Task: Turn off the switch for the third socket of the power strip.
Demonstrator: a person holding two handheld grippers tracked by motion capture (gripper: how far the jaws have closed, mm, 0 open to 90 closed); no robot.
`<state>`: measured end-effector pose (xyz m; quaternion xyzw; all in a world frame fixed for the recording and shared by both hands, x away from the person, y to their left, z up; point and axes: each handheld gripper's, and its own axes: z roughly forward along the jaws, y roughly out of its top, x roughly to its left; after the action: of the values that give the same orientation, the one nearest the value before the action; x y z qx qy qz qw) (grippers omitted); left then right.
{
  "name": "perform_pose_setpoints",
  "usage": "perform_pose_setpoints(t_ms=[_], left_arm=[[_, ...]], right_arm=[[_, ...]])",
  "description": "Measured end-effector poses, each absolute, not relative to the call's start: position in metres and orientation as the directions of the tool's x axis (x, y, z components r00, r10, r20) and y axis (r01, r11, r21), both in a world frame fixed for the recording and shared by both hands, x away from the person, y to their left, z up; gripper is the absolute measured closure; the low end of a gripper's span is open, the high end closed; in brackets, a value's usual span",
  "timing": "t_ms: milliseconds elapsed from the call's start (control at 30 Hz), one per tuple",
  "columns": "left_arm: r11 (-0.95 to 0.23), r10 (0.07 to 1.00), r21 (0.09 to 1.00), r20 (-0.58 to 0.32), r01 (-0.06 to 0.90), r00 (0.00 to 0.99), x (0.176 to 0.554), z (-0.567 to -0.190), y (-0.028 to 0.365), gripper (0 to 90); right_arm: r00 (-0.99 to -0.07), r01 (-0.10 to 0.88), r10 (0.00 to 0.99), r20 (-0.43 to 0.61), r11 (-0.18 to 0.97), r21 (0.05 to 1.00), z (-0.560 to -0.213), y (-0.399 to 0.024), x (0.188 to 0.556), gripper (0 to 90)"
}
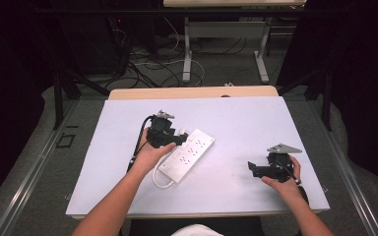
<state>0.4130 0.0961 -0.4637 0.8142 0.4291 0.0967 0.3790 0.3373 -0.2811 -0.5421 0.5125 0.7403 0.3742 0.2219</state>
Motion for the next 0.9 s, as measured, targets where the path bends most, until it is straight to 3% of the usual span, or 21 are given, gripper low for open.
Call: perform_pose_setpoints(t_ms=[900], left_arm=[[-0.341,0.797,0.699,-0.141,0.629,0.588,0.393,-0.466,0.14,15.6]], right_arm=[[-0.371,0.594,0.927,0.054,0.192,0.781,-0.542,-0.281,0.337,6.4]])
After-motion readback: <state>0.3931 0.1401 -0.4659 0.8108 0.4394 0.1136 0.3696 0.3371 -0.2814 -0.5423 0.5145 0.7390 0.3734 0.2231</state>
